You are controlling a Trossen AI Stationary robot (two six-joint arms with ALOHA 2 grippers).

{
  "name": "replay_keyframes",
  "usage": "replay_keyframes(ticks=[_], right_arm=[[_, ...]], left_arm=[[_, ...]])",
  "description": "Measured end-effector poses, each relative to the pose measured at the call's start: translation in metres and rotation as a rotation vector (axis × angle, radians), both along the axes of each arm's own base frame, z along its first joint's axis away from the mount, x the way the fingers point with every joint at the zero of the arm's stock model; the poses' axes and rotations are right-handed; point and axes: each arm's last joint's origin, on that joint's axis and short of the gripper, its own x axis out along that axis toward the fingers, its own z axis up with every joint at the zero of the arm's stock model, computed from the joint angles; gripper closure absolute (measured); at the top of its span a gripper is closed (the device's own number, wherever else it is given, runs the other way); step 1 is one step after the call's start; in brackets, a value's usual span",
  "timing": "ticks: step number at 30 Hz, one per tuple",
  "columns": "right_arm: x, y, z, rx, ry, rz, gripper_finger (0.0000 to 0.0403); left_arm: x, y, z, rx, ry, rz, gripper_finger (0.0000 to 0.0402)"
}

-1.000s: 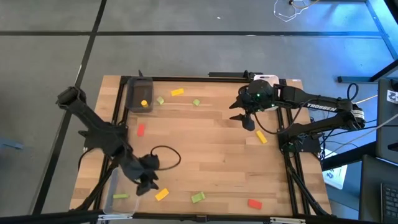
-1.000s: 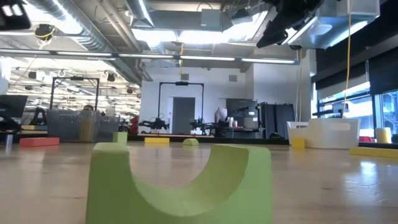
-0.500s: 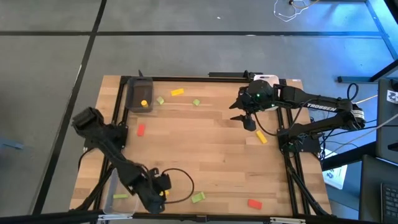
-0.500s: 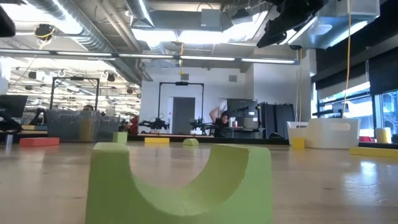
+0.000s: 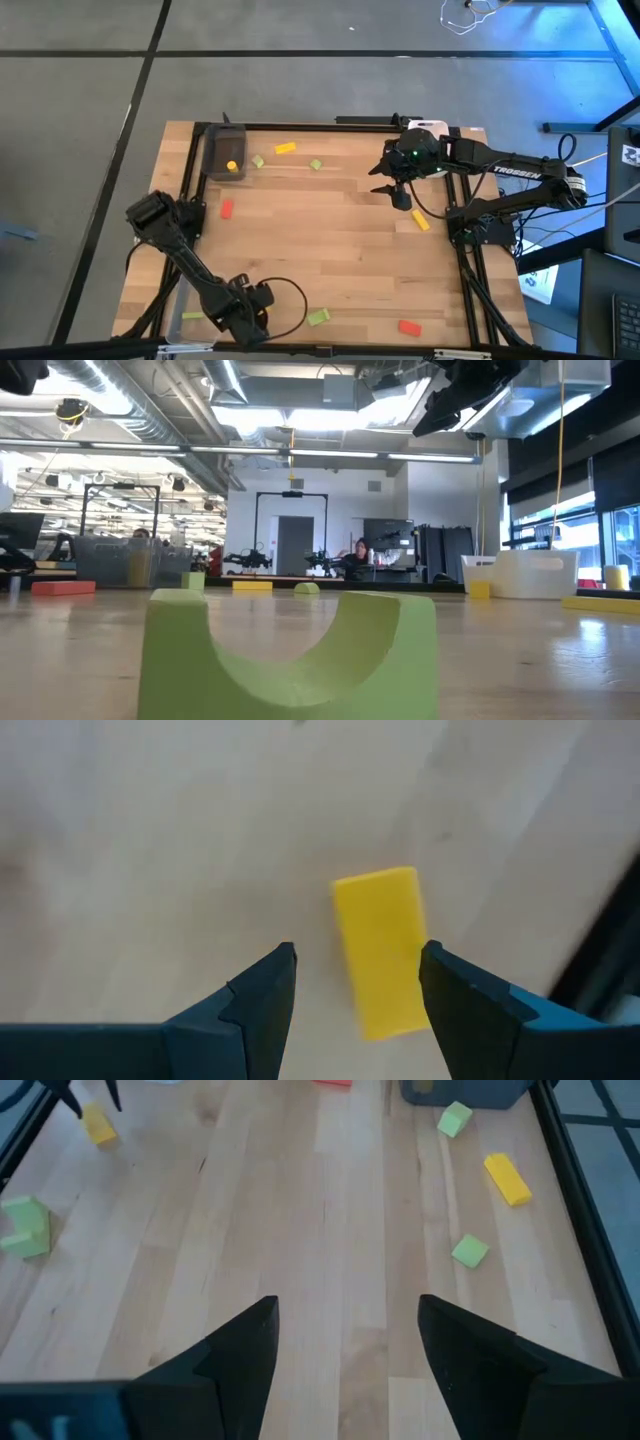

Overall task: Sort & place blocks by color
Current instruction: Put the yellow block into the black bin

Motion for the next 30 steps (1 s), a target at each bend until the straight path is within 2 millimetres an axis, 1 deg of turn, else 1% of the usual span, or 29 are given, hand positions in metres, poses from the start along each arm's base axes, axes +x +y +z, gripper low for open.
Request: replay_keyframes(ticks=[4,23,26,30], right_arm=[[0.000,0.000,0.000,0.002,0.001,0.000,0.0163],[0.000,0.000,0.000,0.009,0.000,0.003,0.0163],[0.000,0.000,0.000,0.009,0.000,0.003,0.0163],[0.000,0.000,0.000,0.010,-0.001,0.003,0.0163]], left_arm=[[-0.001,0.003,0.000,0.029,0.008,0.006,0.0200],[0.001,-0.001,0.001,0.003,-0.020,0.002,0.0200],[0.000,-0.001,-0.002,-0.010,-0.033,0.000,0.0200],[-0.002,0.000,-0.010,-0.024,-0.041,-0.001,0.0200]])
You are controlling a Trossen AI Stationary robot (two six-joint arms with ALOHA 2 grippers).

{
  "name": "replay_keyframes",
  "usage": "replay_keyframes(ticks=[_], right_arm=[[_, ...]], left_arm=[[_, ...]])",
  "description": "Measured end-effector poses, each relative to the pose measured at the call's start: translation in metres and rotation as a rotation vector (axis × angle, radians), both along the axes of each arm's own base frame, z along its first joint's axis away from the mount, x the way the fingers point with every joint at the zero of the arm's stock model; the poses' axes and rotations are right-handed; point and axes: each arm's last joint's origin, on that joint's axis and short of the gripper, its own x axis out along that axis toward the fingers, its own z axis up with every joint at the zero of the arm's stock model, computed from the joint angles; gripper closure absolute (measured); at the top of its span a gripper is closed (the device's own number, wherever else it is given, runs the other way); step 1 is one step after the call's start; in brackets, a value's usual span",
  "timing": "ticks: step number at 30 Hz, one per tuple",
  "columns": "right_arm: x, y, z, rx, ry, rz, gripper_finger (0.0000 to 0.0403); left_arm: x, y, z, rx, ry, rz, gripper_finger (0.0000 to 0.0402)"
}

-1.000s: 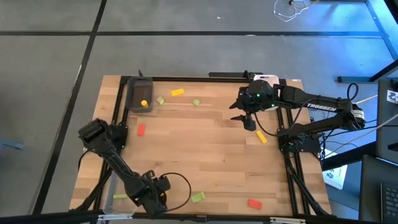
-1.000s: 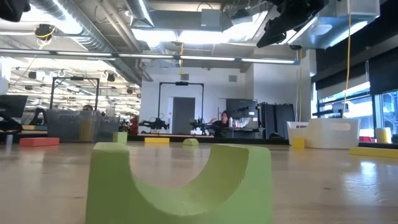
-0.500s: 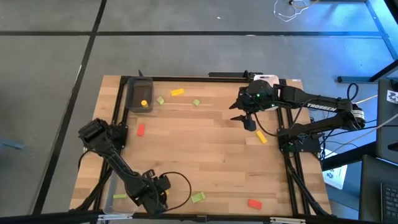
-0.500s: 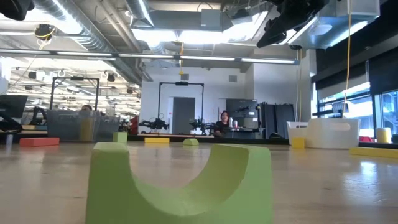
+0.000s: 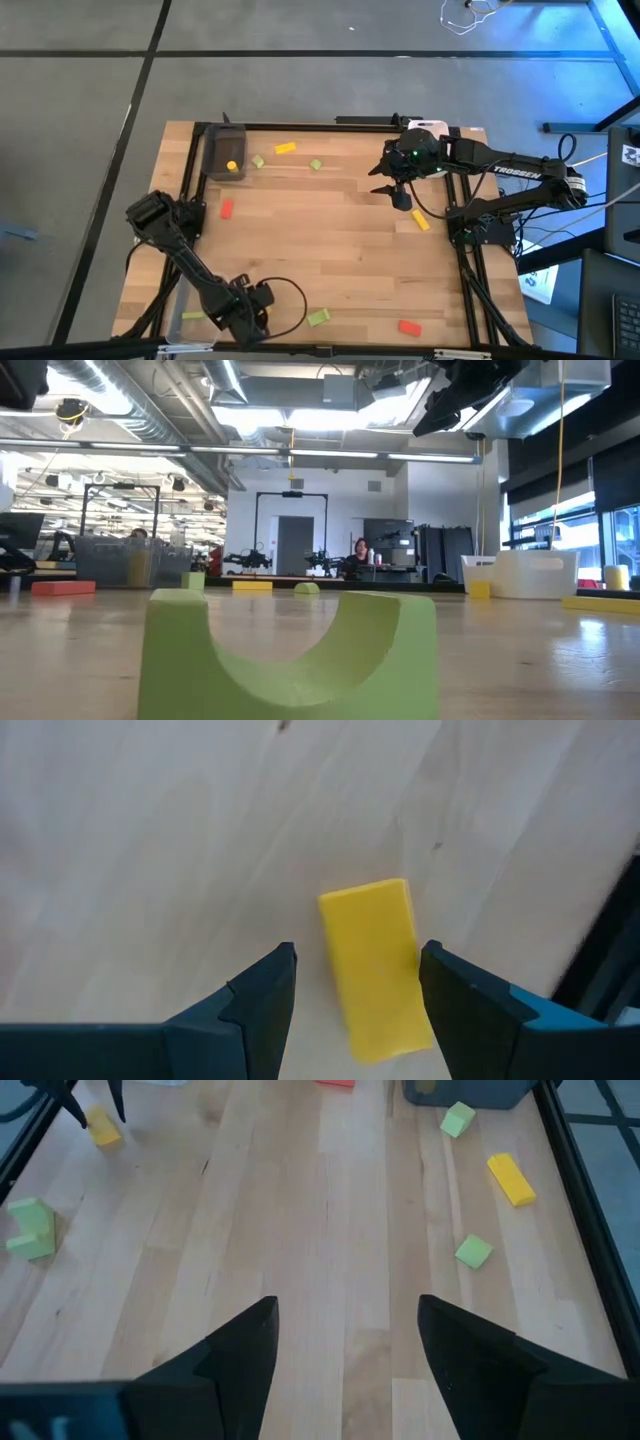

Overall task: Sort & place blocks by color
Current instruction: Put the yellow block into the black bin

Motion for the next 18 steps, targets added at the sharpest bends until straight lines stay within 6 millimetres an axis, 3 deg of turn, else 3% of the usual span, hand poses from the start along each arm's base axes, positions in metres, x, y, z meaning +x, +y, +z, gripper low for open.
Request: replay_keyframes(ticks=[9,18], right_arm=[[0.000,0.000,0.000,0.001,0.000,0.001,0.0163],[0.000,0.002,0.000,0.045,-0.005,0.050,0.0163]], left_arm=[[-0.009,0.010,-0.015,0.042,0.039,0.000,0.0200],[-0.009,0.011,-0.015,0.056,0.028,0.004,0.0200]])
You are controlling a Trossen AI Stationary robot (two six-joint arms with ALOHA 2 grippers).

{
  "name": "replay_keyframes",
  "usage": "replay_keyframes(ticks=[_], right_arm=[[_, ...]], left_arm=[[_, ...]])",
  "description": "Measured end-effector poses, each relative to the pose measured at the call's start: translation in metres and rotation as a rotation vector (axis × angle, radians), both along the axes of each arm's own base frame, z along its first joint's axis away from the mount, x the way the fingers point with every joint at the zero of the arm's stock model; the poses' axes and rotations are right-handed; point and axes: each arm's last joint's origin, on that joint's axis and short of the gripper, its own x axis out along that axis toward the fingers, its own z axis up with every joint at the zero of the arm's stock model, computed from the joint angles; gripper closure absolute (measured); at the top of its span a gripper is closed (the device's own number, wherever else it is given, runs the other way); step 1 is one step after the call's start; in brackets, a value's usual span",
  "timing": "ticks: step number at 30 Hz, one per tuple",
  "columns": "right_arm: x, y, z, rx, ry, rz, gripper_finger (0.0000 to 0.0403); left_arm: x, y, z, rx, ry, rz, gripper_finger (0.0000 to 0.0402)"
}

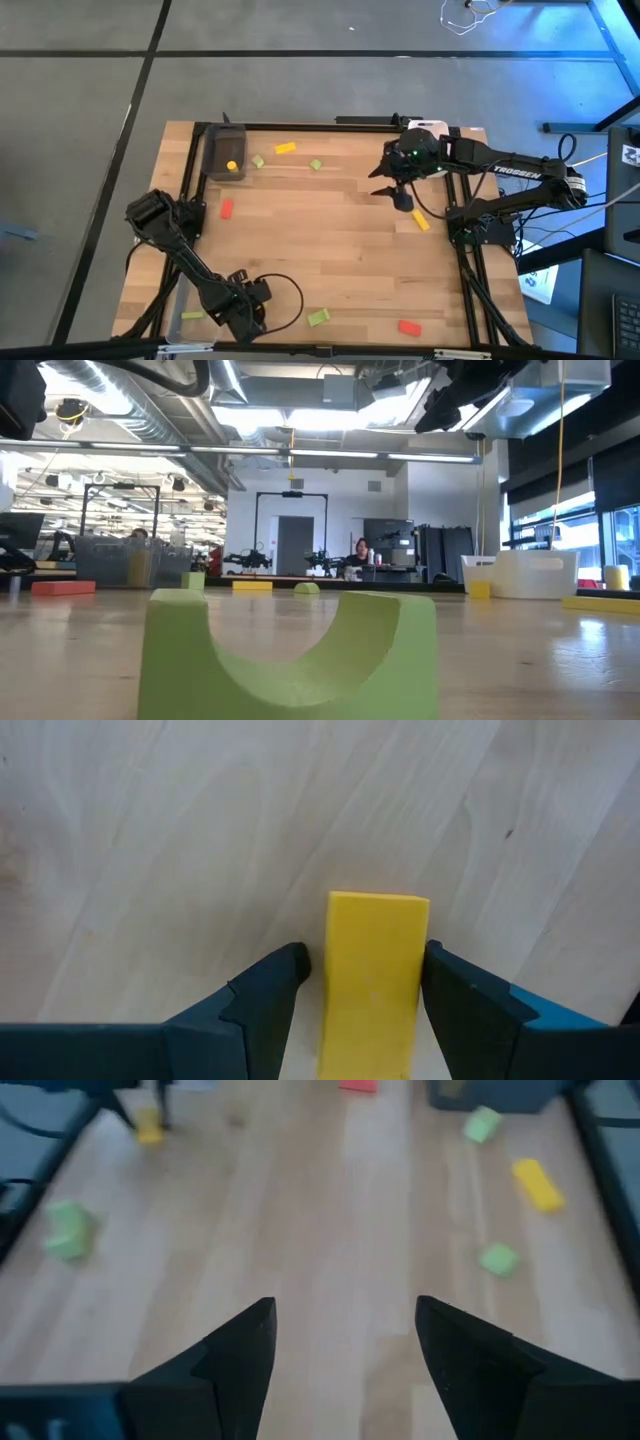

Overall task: Sort & place blocks by color
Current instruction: Put the yellow block into the black bin

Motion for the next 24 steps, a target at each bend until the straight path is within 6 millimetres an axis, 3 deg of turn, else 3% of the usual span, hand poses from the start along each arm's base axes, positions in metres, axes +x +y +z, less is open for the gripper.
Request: replay_keyframes(ticks=[8,24], right_arm=[[-0.0001,0.0040,0.0009,0.089,-0.022,0.104,0.0163],[-0.0001,0.0048,0.0012,0.107,-0.028,0.125,0.0163]], left_arm=[[0.0004,0.0004,-0.0012,0.013,-0.013,0.004,0.0200],[-0.0026,0.0035,-0.0055,0.043,0.005,-0.050,0.0200]])
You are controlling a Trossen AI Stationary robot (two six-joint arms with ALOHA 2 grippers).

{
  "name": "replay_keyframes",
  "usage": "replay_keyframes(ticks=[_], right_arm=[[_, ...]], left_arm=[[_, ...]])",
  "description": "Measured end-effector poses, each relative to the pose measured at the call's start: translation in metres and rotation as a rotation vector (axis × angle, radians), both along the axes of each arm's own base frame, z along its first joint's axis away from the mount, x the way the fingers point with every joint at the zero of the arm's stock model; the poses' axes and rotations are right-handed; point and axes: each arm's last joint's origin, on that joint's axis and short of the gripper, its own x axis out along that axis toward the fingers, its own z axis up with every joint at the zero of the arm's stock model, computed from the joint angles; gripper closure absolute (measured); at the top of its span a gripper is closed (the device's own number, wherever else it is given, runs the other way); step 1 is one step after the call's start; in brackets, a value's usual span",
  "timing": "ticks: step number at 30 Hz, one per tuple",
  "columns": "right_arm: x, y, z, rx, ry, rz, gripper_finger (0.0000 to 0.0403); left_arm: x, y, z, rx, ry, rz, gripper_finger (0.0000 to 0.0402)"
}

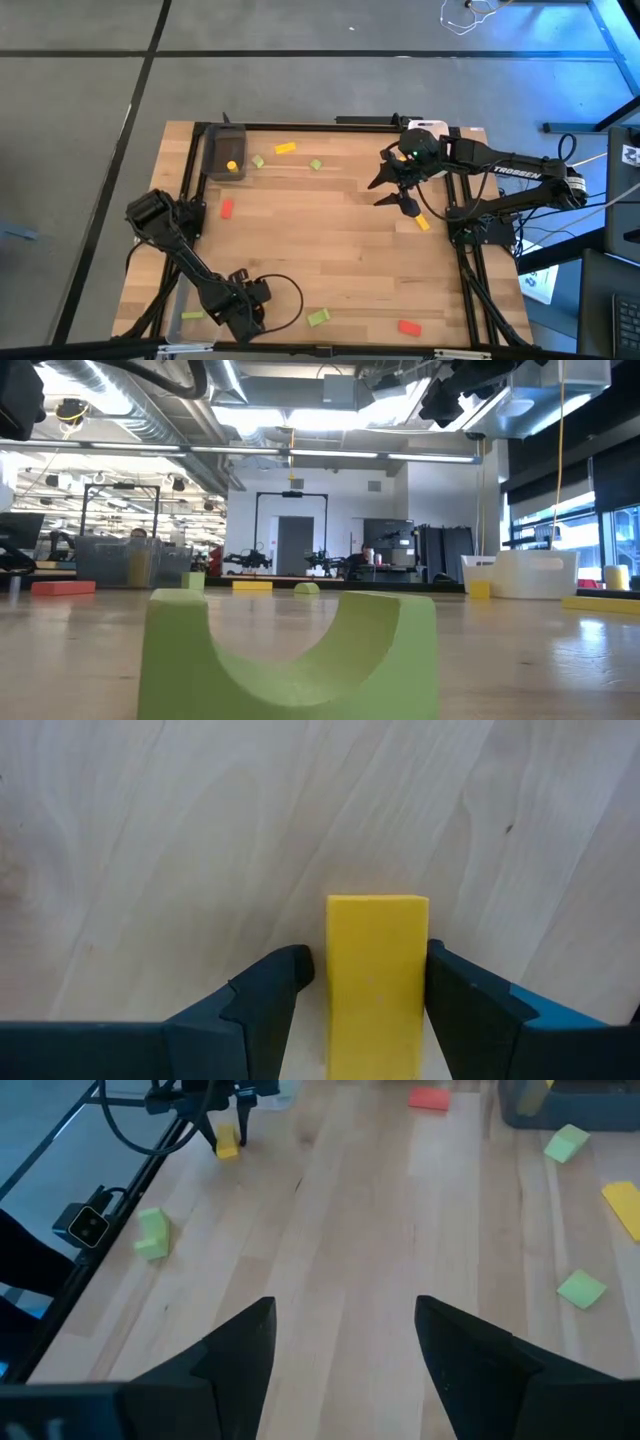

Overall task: Sort & place blocks by color
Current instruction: Put the yellow block into the black bin

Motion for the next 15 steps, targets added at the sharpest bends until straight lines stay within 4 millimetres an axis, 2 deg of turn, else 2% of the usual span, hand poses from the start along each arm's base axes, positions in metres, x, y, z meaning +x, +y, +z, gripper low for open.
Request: replay_keyframes(ticks=[5,12,15], right_arm=[[0.0000,0.0000,0.0000,0.002,0.000,-0.002,0.0163],[0.0000,0.0000,0.0000,0.002,0.000,-0.002,0.0163],[0.0000,0.0000,0.0000,0.002,0.000,-0.002,0.0163]], left_arm=[[-0.0001,0.0002,-0.0003,0.003,0.006,-0.020,0.0210],[0.0019,0.0020,-0.0006,-0.033,0.049,-0.031,0.0283],[0.0042,0.0048,0.0012,-0.053,0.059,-0.012,0.0284]])
